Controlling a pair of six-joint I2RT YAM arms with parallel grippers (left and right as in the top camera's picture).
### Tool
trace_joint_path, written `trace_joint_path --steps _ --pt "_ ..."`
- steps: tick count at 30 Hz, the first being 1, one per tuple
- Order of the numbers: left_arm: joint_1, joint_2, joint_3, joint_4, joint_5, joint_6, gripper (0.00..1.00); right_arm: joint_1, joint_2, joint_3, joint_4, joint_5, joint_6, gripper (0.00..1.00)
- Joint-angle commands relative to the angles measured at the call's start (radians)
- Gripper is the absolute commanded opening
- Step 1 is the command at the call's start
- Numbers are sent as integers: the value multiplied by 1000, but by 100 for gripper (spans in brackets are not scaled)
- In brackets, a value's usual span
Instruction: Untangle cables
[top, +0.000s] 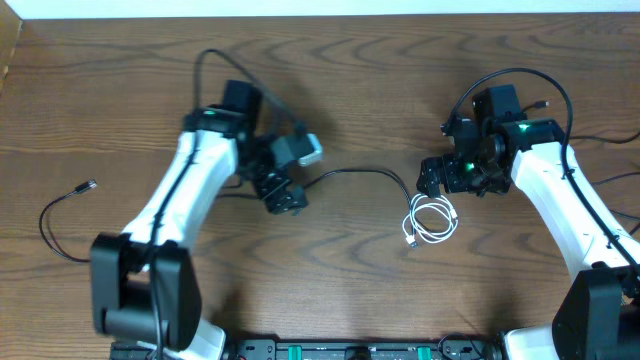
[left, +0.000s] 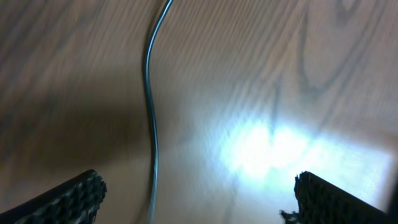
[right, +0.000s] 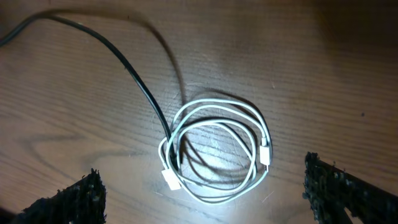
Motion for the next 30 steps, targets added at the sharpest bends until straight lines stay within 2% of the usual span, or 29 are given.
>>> trace_joint_path --steps 1,8,13,25,30 --pt "-49 50 -3 69 -5 94 98 6 -19 0 8 8 10 99" --pt "-115 78 -3 158 -2 100 98 6 -19 0 31 7 10 99" --pt "-160 138 -3 196 -1 184 98 6 -19 0 48 7 10 99" --pt "-257 288 -3 238 -1 184 98 6 -19 0 45 7 10 99" --pt "-261 290 -3 283 -1 184 86 6 -19 0 16 4 10 96"
